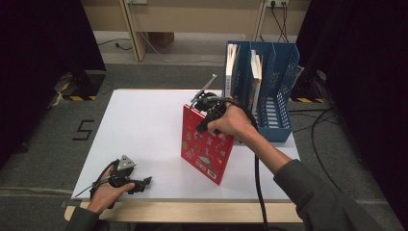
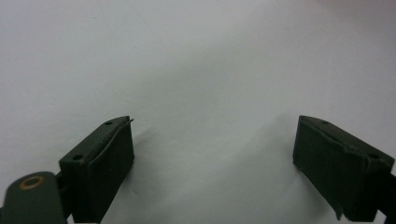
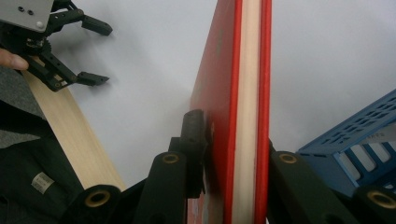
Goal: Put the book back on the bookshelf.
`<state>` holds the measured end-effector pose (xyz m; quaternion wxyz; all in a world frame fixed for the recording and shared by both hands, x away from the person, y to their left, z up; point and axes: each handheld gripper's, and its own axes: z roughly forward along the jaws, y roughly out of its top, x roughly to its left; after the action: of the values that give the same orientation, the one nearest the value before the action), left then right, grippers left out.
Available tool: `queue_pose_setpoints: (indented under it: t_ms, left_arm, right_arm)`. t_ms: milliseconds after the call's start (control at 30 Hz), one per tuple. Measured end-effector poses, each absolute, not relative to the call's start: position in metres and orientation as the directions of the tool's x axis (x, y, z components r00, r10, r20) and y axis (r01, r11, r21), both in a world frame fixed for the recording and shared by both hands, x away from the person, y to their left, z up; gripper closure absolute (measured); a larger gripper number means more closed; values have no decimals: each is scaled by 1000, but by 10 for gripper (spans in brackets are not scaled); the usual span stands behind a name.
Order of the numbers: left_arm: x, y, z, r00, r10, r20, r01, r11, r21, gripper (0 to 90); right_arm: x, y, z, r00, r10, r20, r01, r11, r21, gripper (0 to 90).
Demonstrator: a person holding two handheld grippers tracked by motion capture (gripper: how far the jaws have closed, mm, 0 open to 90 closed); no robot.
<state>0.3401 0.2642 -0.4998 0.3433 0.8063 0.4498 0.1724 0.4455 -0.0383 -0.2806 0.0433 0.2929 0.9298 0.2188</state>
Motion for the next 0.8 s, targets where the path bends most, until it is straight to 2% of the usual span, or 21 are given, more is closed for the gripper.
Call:
queue_pose_setpoints:
  t_ms: [233,333,467,800]
  left_arm:
    - [340,265,-500,539,842,-33,606,-360,710,118]
    - [340,265,-500,540,841,-34,605,-360,710,118]
    - [340,265,-500,540,841,-34,607,-361,708,119]
    - [340,265,-500,539,841,-33,605,-360,710,118]
  right_arm:
    - [444,-39,-278,-834,550,51,512,735,444,776]
    - [444,-43,-273,-827,562,18,508,732,454,793]
    - [441,-53,-263,-820,571,-33,493,734,468,793]
    - [433,-83,-240,-794,605,-56,507,711,488,794]
